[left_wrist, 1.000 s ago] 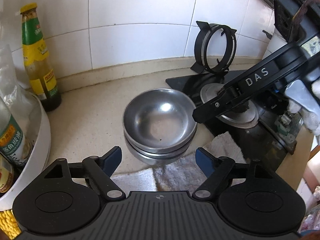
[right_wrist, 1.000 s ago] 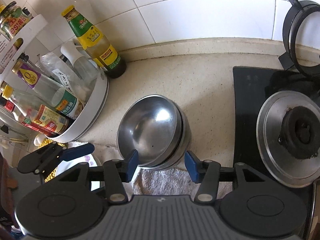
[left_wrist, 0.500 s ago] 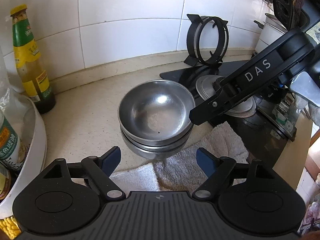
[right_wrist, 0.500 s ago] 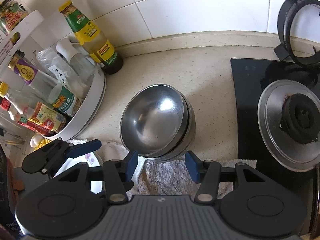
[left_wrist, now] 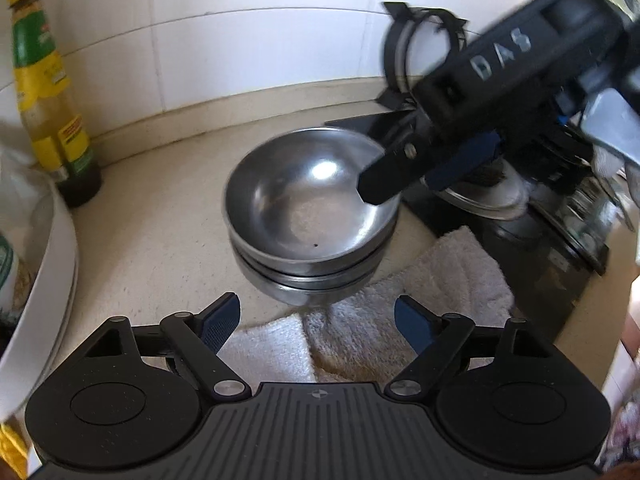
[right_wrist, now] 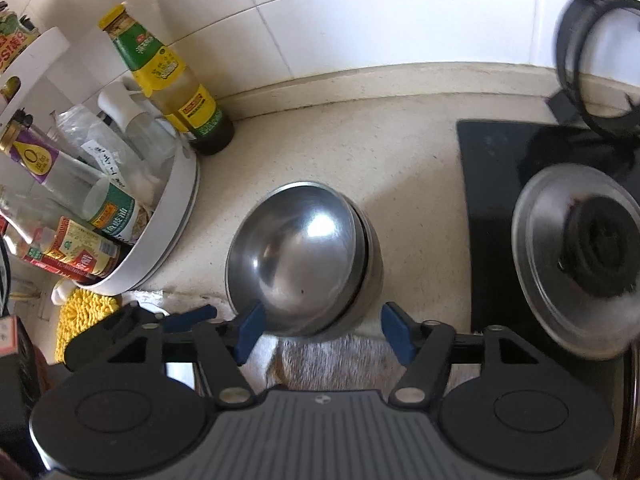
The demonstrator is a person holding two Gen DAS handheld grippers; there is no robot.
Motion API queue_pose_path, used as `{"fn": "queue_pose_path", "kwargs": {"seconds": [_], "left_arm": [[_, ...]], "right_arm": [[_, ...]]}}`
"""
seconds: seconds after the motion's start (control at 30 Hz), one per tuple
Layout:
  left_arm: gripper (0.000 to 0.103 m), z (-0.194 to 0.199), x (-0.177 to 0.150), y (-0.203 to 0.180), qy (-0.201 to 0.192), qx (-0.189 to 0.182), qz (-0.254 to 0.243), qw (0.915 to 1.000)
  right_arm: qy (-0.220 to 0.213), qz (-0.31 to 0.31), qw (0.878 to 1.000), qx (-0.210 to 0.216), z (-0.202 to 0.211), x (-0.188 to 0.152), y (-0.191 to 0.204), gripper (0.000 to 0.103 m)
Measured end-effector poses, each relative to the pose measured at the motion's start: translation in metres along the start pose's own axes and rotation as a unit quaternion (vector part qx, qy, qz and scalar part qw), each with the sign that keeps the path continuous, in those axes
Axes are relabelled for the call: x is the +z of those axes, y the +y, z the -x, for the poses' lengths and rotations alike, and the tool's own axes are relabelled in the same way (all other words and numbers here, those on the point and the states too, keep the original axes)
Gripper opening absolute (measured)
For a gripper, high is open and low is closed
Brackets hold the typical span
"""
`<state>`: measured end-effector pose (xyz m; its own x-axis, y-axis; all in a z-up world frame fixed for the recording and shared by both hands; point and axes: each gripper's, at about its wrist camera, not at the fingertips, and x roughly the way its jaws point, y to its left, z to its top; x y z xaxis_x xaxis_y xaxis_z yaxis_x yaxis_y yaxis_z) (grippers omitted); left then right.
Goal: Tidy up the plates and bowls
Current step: 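Close both grippers on the rim of the stacked steel bowls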
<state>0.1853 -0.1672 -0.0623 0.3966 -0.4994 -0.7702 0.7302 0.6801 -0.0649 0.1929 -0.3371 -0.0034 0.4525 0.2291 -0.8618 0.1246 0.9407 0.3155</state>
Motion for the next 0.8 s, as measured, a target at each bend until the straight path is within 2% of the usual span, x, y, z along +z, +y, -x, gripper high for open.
{"fn": "queue_pose_path", "kwargs": {"seconds": [0.13, 0.37, 0.5, 0.57, 0.63, 0.8], "left_arm": [[0.089, -0.009, -0.001, -0.008, -0.005, 0.047, 0.056, 0.9973], [0.089, -0.037, -0.001, -0.041, -0.019, 0.1, 0.096, 0.9901], [0.09, -0.053, -0.004, -0.048, -0.022, 0.133, 0.103, 0.9855], [0.09, -0.058, -0.005, -0.047, -0.031, 0.148, 0.111, 0.9823], [0.095, -0.062, -0.004, -0.045, -0.038, 0.153, 0.115, 0.9808], [0.1, -0.078, 0.001, -0.044, -0.04, 0.178, 0.077, 0.9803]], "right_arm": [[0.012, 0.036, 0.999, 0.03, -0.013, 0.02, -0.003, 0.09], [0.049, 0.101, 0.991, 0.077, -0.047, 0.04, -0.022, 0.09], [0.069, 0.122, 0.985, 0.099, -0.068, 0.045, -0.033, 0.09], [0.073, 0.12, 0.982, 0.123, -0.077, 0.047, -0.038, 0.09], [0.085, 0.113, 0.979, 0.149, -0.087, 0.049, -0.043, 0.09], [0.102, 0.104, 0.972, 0.182, -0.105, 0.052, -0.054, 0.09]]}}
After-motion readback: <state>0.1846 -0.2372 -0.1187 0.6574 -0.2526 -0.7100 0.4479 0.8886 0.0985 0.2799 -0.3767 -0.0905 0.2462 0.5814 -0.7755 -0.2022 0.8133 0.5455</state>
